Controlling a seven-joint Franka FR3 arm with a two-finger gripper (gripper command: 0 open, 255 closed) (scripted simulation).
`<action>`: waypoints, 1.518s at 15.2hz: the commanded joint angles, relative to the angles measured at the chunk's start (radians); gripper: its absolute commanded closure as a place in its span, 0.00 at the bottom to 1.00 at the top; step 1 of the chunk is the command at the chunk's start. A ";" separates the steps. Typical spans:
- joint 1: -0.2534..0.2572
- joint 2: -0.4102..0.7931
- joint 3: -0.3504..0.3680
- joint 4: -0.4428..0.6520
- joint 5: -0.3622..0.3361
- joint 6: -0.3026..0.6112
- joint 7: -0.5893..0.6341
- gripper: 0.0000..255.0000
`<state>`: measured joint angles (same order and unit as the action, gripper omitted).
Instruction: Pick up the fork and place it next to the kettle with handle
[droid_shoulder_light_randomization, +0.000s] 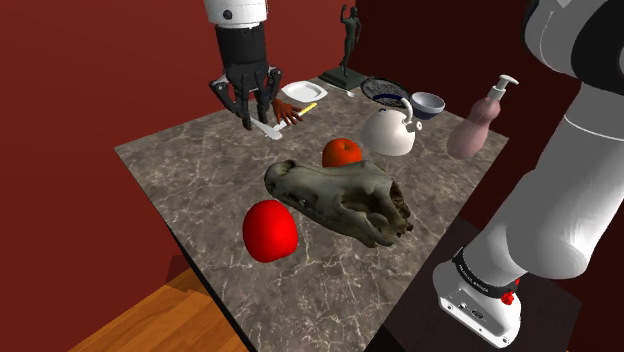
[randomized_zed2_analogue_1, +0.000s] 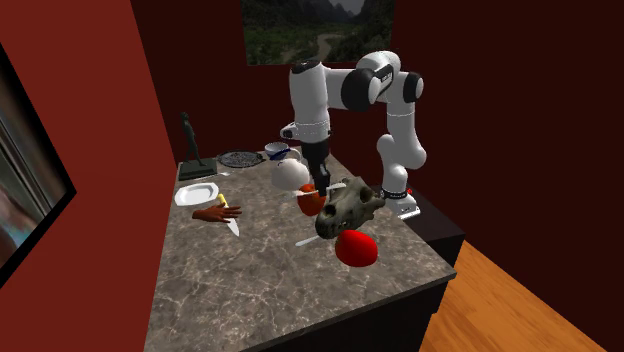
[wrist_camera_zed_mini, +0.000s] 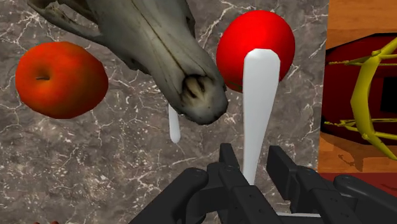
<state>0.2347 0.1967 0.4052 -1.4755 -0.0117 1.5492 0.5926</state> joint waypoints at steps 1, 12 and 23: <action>-0.035 -0.075 -0.013 -0.093 0.026 0.022 -0.047 1.00; -0.146 -0.442 -0.143 -0.494 0.106 0.061 -0.308 1.00; -0.223 -0.700 -0.320 -0.733 0.053 0.031 -0.557 1.00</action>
<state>0.0187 -0.4845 0.1012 -2.1855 0.0494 1.5772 0.0580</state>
